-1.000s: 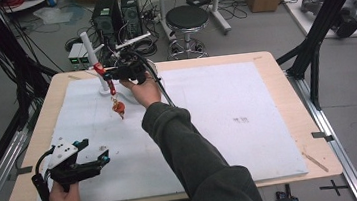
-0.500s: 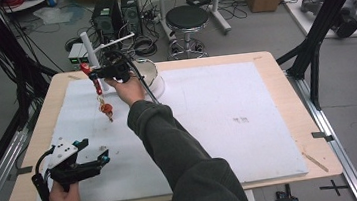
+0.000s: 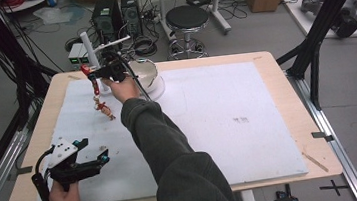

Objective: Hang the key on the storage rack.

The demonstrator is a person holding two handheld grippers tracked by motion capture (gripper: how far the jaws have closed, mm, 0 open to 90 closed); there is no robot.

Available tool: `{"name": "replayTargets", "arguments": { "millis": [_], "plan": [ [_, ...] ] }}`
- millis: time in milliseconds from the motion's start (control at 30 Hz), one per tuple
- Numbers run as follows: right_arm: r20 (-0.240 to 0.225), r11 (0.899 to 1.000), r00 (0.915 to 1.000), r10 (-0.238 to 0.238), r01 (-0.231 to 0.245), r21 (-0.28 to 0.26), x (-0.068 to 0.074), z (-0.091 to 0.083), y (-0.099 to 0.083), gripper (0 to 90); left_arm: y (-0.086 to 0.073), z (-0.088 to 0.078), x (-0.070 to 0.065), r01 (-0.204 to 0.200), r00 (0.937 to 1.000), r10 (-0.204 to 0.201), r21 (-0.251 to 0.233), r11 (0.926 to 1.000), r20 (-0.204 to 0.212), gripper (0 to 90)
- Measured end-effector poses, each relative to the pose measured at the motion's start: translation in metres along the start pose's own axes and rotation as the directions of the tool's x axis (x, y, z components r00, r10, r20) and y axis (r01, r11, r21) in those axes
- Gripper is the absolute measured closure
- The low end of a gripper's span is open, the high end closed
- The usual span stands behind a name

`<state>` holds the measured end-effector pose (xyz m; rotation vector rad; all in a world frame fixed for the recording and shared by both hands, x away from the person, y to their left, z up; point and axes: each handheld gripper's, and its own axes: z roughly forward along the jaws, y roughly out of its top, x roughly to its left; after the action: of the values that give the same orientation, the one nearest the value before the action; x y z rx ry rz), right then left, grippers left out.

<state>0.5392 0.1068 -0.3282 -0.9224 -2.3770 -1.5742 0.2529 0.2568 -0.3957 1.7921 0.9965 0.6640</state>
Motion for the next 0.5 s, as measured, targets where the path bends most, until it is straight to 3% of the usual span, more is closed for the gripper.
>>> {"name": "replayTargets", "arguments": {
  "millis": [33, 500],
  "plan": [
    [0.001, 1.0, 0.9997, 0.023, -0.023, 0.004, -0.004, 0.002, -0.002, 74.8, 0.0, 0.0, 0.0, 0.002, 1.0, -0.002, 0.0, 1.0, 0.001, 20.4],
    [0.017, 0.996, 0.9961, 0.086, -0.086, -0.023, -0.02, 0.003, -0.005, 74.8, 0.0, 0.0, 0.0, 0.0, 1.0, 0.0, 0.0, 1.0, -0.001, 20.4]
  ]
}}
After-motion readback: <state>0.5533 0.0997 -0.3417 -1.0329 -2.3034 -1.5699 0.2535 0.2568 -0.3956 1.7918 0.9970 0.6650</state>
